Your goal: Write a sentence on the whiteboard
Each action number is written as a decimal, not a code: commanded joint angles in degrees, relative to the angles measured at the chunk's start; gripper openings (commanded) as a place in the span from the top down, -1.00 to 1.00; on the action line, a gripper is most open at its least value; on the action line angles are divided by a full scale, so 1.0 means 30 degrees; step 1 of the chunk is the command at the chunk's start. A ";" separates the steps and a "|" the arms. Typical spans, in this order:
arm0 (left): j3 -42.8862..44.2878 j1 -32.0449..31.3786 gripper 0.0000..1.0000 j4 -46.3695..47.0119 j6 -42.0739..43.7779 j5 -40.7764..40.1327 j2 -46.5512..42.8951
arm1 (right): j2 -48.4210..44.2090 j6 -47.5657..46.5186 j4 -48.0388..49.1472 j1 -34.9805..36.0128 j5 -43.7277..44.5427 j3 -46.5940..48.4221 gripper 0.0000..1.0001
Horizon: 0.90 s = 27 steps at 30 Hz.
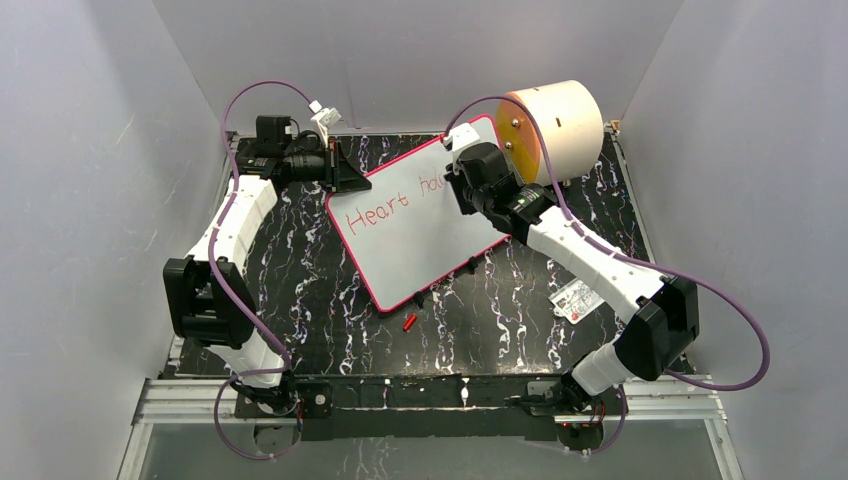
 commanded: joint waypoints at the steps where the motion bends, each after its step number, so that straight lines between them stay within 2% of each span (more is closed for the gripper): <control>1: -0.0339 -0.0233 1.00 -0.1532 0.0434 0.0150 -0.0144 | -0.0441 -0.0302 0.1262 -0.0128 0.0239 0.0576 1.00; 27: -0.0352 -0.0233 1.00 -0.1558 0.0491 0.0329 -0.0204 | 0.0962 -0.1296 0.1123 -0.0201 -0.0087 0.2642 1.00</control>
